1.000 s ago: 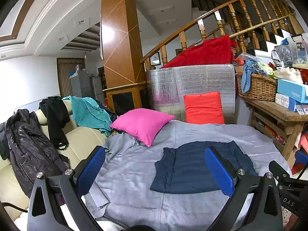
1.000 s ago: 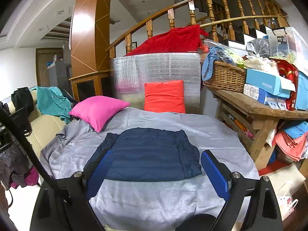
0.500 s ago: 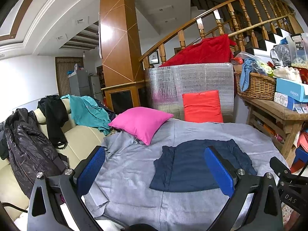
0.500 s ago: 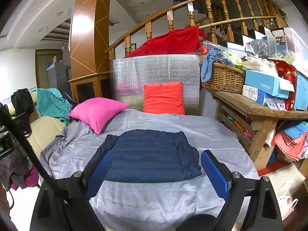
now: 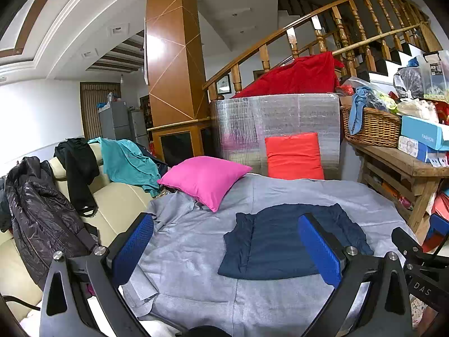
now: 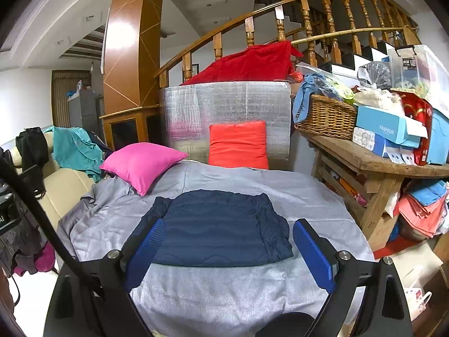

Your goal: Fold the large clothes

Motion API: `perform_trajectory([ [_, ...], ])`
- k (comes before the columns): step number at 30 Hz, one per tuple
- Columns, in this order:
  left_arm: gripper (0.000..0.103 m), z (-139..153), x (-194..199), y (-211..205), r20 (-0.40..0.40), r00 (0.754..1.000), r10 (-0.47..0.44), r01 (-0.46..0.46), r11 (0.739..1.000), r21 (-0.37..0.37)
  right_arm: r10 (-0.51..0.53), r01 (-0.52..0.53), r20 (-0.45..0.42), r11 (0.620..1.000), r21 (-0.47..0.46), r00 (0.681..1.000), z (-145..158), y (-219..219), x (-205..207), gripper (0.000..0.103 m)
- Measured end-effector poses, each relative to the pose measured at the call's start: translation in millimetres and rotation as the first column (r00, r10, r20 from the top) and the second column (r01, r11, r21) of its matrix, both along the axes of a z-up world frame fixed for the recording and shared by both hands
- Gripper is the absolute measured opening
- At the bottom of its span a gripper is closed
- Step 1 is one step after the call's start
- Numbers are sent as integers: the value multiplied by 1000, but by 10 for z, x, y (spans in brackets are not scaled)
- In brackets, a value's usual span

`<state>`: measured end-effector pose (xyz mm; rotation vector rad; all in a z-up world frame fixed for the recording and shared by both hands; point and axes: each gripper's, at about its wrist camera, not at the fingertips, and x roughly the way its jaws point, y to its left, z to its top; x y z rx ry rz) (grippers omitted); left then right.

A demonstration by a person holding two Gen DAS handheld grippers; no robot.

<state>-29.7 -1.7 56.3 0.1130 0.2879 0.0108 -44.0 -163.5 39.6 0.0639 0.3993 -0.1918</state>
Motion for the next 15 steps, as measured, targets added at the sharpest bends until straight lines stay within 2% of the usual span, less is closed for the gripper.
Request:
perform_trajectory([
  [15,102,38,10,20,-13,1000,-9,9,1000,-16,2,-3,-7,1000,-22,1000,26,82,21,95],
])
